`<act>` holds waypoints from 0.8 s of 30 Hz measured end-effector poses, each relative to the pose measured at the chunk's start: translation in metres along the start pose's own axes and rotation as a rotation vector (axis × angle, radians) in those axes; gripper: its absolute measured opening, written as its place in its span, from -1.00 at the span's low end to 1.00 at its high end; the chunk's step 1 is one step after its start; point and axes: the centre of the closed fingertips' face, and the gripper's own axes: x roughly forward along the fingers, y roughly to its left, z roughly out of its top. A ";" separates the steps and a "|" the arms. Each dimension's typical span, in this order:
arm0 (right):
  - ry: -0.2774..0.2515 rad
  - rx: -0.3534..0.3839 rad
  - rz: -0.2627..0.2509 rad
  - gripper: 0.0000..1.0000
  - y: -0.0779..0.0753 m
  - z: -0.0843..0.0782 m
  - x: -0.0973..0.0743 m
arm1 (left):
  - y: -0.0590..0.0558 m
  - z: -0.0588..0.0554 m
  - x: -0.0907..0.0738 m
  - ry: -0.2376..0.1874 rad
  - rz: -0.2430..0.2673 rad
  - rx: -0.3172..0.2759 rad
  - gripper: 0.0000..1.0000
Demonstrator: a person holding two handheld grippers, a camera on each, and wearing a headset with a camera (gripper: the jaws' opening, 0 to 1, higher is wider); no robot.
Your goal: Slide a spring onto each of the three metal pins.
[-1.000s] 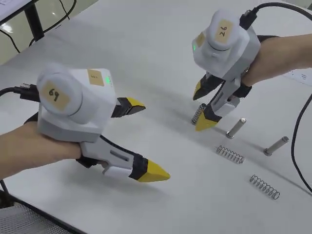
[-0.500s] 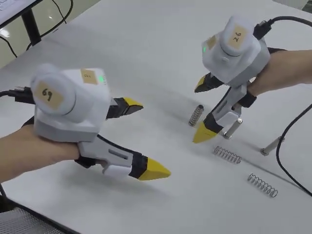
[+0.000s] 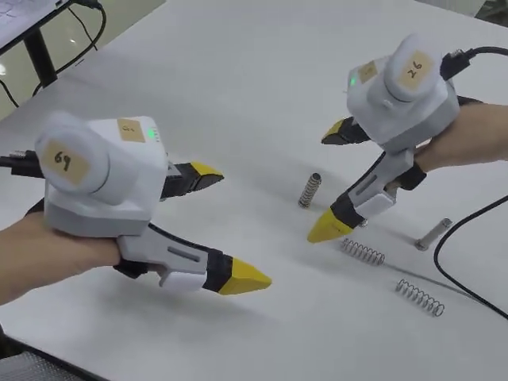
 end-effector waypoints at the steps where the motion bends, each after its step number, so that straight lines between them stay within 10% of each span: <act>1: -0.008 0.010 -0.007 0.92 0.000 0.000 -0.001 | 0.000 0.000 0.000 0.000 0.000 0.001 0.70; 24: -0.127 0.172 -0.133 0.92 0.002 -0.025 -0.054 | -0.011 0.011 0.009 0.012 -0.065 0.050 0.70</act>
